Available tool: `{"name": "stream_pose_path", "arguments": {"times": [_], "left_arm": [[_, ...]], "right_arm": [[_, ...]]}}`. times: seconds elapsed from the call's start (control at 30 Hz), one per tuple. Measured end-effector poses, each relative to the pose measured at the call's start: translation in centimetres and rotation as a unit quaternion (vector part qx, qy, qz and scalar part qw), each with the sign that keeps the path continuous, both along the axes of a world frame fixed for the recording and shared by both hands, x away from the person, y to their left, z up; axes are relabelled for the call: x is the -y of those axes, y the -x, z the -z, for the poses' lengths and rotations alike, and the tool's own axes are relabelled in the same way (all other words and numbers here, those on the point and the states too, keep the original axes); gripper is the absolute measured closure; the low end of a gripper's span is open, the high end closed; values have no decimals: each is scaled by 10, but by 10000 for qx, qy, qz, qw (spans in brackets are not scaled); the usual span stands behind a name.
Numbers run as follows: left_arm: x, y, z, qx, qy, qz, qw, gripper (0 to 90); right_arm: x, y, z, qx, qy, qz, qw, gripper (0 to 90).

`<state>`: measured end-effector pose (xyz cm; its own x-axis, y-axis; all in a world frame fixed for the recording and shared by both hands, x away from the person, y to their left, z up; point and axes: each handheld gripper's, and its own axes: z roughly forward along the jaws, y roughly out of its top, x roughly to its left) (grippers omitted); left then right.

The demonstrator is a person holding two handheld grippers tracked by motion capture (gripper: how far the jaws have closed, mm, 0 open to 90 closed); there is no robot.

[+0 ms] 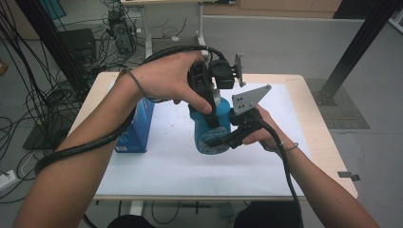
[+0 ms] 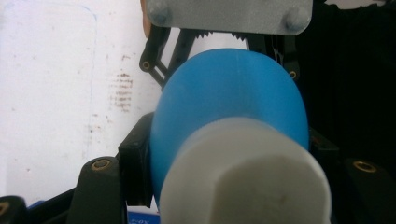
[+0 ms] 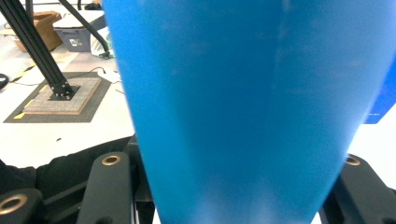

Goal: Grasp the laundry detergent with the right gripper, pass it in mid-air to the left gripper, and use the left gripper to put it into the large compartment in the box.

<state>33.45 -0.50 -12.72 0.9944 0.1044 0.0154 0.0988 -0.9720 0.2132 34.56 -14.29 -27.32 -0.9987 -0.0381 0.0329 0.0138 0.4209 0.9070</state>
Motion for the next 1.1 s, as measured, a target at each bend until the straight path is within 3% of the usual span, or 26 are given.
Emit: {"name": "stream_pose_path", "arguments": {"times": [1.1], "left_arm": [[-2, -2, 2, -29, 0, -77, 10000, 374]], "right_arm": [[-3, -2, 3, -38, -29, -37, 10000, 429]]}}
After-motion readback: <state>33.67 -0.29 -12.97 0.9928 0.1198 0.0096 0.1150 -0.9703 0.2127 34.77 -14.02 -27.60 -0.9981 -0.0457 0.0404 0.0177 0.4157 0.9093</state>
